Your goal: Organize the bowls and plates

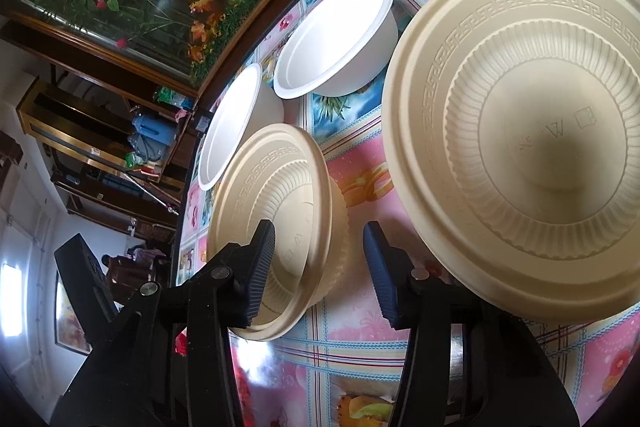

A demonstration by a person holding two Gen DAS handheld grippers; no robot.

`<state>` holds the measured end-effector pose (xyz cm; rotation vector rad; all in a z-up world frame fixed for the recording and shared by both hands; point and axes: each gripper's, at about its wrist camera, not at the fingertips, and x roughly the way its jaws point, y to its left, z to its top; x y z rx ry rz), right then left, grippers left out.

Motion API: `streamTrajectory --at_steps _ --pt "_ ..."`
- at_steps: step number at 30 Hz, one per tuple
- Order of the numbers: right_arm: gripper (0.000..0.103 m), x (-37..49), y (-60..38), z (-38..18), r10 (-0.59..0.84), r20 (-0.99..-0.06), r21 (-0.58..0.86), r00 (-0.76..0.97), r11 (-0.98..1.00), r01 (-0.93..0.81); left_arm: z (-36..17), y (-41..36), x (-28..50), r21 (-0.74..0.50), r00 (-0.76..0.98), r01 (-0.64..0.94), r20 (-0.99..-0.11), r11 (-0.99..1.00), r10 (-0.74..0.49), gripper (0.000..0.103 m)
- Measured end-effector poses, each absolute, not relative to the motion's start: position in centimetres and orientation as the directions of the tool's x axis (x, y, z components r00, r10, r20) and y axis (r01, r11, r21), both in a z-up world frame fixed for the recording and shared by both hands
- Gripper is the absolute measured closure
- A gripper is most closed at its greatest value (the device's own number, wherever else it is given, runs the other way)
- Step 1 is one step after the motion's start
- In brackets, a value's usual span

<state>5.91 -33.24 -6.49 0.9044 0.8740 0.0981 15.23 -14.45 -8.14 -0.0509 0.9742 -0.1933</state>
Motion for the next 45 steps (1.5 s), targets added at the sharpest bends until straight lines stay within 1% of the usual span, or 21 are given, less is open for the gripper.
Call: streamTrajectory --at_steps 3,5,7,8,10,13,14,15,16,18,20,24,26,33,39,45 --pt "0.057 5.9 -33.2 -6.4 0.415 -0.625 0.716 0.661 0.643 0.272 -8.3 -14.4 15.3 -0.13 0.542 0.142 -0.82 0.981 -0.187 0.037" --pt "0.057 5.8 -33.2 -6.4 0.409 -0.628 0.712 0.662 0.646 0.275 -8.6 -14.2 15.5 -0.135 0.532 0.139 -0.825 0.981 -0.189 0.044" --pt "0.058 5.8 -33.2 -6.4 0.404 -0.629 0.71 0.664 0.646 0.28 -8.9 -14.1 15.7 -0.149 0.521 0.14 -0.83 0.979 -0.201 0.053" --pt "0.063 5.8 -33.2 -6.4 0.402 -0.631 0.708 0.663 0.648 0.281 -8.9 -14.1 15.8 -0.153 0.518 0.141 -0.83 0.978 -0.204 0.055" --pt "0.063 5.9 -33.2 -6.5 0.395 -0.642 0.697 0.657 0.657 0.286 -8.9 -14.1 15.8 -0.159 0.518 0.143 -0.829 0.977 -0.21 0.062" --pt "0.064 6.0 -32.9 -6.6 0.396 -0.649 0.691 0.649 0.663 0.287 -9.0 -14.0 15.8 -0.177 0.51 0.146 -0.83 0.973 -0.228 0.071" --pt "0.072 6.0 -32.9 -6.5 0.392 -0.649 0.688 0.652 0.668 0.282 -8.9 -14.0 15.8 -0.188 0.508 0.15 -0.828 0.971 -0.238 0.071" --pt "0.076 6.0 -32.8 -6.4 0.392 -0.648 0.686 0.653 0.672 0.277 -8.9 -14.0 15.7 -0.188 0.508 0.151 -0.827 0.97 -0.239 0.072" --pt "0.076 6.0 -32.8 -6.3 0.389 -0.648 0.684 0.655 0.675 0.277 -8.8 -14.1 15.7 -0.19 0.509 0.156 -0.826 0.969 -0.243 0.074" --pt "0.081 6.1 -32.6 -6.2 0.387 -0.647 0.68 0.657 0.682 0.268 -8.8 -14.2 15.6 -0.196 0.507 0.165 -0.824 0.967 -0.254 0.078" --pt "0.082 6.1 -32.5 -6.1 0.377 -0.649 0.671 0.661 0.692 0.265 -8.7 -14.4 15.5 -0.197 0.505 0.174 -0.823 0.965 -0.26 0.081" --pt "0.087 6.4 -32.2 -5.7 0.369 -0.649 0.661 0.665 0.707 0.252 -8.6 -14.7 15.4 -0.205 0.503 0.193 -0.819 0.96 -0.276 0.088" --pt "0.089 6.5 -32.0 -5.5 0.362 -0.65 0.649 0.668 0.722 0.241 -8.5 -14.8 15.3 -0.196 0.509 0.199 -0.816 0.96 -0.272 0.088" --pt "0.092 6.2 -32.0 -5.3 0.343 -0.656 0.639 0.673 0.726 0.253 -8.2 -15.0 14.8 -0.192 0.519 0.214 -0.808 0.958 -0.278 0.089" --pt "0.092 5.0 -31.8 -3.9 0.3 -0.64 0.625 0.707 0.738 0.252 -8.1 -15.0 13.6 -0.18 0.521 0.212 -0.811 0.961 -0.267 0.089" --pt "0.092 3.5 -31.2 -3.5 0.295 -0.632 0.633 0.717 0.73 0.257 -7.7 -14.3 11.9 -0.154 0.536 0.211 -0.808 0.965 -0.246 0.089"
